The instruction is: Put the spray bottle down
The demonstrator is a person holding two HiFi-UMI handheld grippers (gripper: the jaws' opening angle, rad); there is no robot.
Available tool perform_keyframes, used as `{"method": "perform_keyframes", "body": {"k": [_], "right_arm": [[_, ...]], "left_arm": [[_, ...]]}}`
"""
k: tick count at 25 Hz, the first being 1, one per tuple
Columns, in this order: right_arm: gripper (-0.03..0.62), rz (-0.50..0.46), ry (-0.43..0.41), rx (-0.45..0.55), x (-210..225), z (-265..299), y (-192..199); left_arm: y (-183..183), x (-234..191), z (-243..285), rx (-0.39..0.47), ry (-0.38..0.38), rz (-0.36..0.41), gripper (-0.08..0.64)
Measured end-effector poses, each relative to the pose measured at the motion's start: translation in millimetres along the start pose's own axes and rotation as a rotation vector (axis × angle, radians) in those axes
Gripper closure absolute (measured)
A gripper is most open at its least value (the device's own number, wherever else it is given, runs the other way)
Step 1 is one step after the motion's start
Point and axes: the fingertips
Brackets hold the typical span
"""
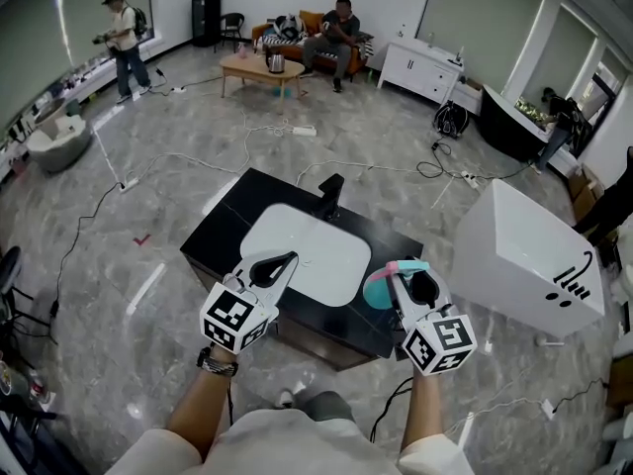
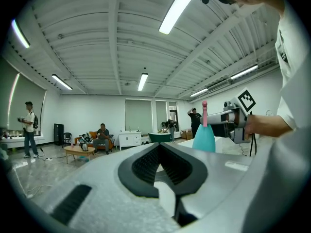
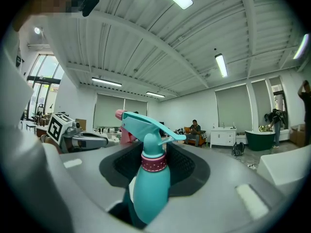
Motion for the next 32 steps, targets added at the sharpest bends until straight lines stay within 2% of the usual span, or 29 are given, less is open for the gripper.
{"method": "perform_keyframes", "body": {"k": [7,14,24,32], "right_arm": [[0.437,0.024,0.028,0.016,32,36,2],[0.436,0.029,0.026,0.008,74,86,15],[0.434,0.036,0.007,-0.022,132,175,38],[0.434,0.040,-0.016,-0.046,156,238,70]], "left_arm": [[9,-25,41,-0.021,0.028,-0.006,0.558],[20,-54,91,-0.039,0.017,-0.005,0.558],[31,-102,154,-0.072,-0.024,-0.013,0.558],[55,-140,181,-0.107,-0.080,-0.040,0.558]]}}
Point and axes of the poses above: the fingertips, and each gripper's own axes: z forward along the fingers, x to its right, y out of its underside, and after that the axes turned 5 degrees about y, right-handed
